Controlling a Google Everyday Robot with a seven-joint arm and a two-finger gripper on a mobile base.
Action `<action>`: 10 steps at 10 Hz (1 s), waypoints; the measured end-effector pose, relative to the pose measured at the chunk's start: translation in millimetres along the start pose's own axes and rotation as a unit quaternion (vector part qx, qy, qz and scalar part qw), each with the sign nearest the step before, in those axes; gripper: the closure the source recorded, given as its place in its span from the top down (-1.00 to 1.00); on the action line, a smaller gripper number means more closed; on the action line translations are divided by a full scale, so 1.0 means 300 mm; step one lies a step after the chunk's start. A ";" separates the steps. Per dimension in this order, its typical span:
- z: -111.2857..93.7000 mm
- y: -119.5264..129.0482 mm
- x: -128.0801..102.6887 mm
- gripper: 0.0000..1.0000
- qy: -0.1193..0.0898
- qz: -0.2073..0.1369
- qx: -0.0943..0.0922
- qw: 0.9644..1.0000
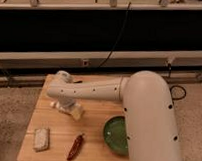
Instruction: Place the bottle in the ceramic bowl
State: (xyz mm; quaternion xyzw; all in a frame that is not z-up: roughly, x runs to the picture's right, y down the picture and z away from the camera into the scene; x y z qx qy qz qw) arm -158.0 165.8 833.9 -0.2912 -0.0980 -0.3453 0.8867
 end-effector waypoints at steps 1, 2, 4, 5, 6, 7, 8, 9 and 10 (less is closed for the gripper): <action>0.000 -0.001 0.000 0.60 0.000 0.000 0.000 1.000; -0.005 -0.006 0.002 0.60 -0.004 -0.001 0.000 1.000; -0.049 -0.051 0.069 0.60 -0.039 -0.018 -0.004 0.999; -0.070 -0.090 0.117 0.60 -0.055 -0.037 -0.008 0.998; -0.086 -0.132 0.154 0.60 -0.069 -0.051 -0.007 0.996; -0.102 -0.166 0.189 0.60 -0.080 -0.055 -0.009 0.995; -0.104 -0.178 0.205 0.60 -0.086 -0.050 -0.009 0.995; -0.099 -0.181 0.214 0.60 -0.091 -0.042 -0.009 0.995; -0.095 -0.168 0.201 0.60 -0.096 -0.029 -0.012 0.995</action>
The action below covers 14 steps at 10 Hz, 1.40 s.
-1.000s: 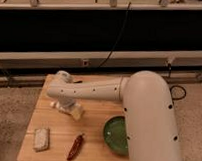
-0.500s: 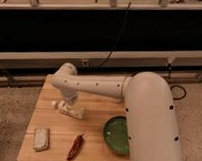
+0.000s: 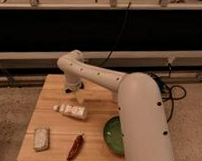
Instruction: Place the bottle in the ceramic bowl
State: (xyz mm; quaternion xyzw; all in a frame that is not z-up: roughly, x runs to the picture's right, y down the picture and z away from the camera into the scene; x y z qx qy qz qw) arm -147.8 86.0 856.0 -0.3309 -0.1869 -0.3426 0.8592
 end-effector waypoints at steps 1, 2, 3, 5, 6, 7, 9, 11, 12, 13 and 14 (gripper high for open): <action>0.000 0.017 -0.020 0.60 -0.002 0.012 0.003 1.000; -0.006 0.044 -0.041 0.60 0.000 0.022 0.003 1.000; -0.023 0.084 -0.076 0.60 0.008 0.039 0.002 0.999; -0.045 0.116 -0.121 0.60 0.022 0.056 0.000 0.998; -0.050 0.135 -0.137 0.60 0.029 0.069 -0.002 0.997; -0.040 0.165 -0.153 0.60 0.034 0.093 -0.007 0.995; 0.013 0.182 -0.156 0.60 0.037 0.122 -0.002 0.992; 0.069 0.191 -0.154 0.60 0.033 0.143 0.004 0.989; 0.100 0.191 -0.140 0.60 0.030 0.152 0.007 0.988; 0.118 0.186 -0.130 0.60 0.029 0.157 0.008 0.987; 0.135 0.177 -0.126 0.49 0.025 0.161 0.007 0.987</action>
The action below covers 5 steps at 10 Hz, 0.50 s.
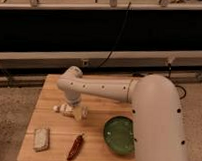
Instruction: Place the bottle in the ceramic bowl
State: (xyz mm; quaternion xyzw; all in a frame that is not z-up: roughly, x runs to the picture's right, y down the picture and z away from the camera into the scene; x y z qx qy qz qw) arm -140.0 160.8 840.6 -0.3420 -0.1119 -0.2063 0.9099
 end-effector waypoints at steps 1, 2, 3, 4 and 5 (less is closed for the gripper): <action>0.016 -0.005 -0.004 0.30 -0.004 0.001 -0.003 1.000; 0.021 -0.010 -0.009 0.15 -0.007 0.000 -0.005 1.000; 0.023 -0.015 -0.015 -0.11 -0.010 -0.002 -0.006 1.000; 0.015 -0.013 -0.016 -0.30 -0.012 -0.004 -0.007 1.000; -0.005 -0.009 -0.012 -0.46 -0.014 -0.004 -0.006 1.000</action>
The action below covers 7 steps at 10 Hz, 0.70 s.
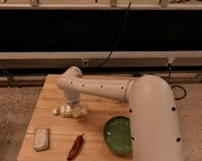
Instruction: Place the bottle in the ceramic bowl
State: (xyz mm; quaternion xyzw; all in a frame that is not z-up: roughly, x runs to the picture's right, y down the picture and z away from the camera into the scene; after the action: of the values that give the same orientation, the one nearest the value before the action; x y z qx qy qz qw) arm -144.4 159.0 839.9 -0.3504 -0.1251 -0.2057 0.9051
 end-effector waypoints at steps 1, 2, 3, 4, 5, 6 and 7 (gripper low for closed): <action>-0.045 0.021 0.015 -0.75 -0.004 0.001 0.003 1.000; -0.066 0.034 0.025 -0.89 -0.005 0.002 0.005 1.000; -0.091 0.052 0.044 -0.98 -0.006 0.005 0.008 1.000; -0.135 0.086 0.092 -1.00 -0.003 0.013 0.013 1.000; -0.166 0.113 0.132 -1.00 -0.001 0.020 0.015 1.000; -0.193 0.142 0.171 -1.00 0.002 0.027 0.016 1.000; -0.216 0.167 0.205 -1.00 0.004 0.034 0.017 0.999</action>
State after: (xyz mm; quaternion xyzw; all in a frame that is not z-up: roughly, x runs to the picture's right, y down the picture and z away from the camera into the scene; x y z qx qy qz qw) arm -61.6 130.4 786.6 -0.3386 -0.1130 -0.1740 0.9178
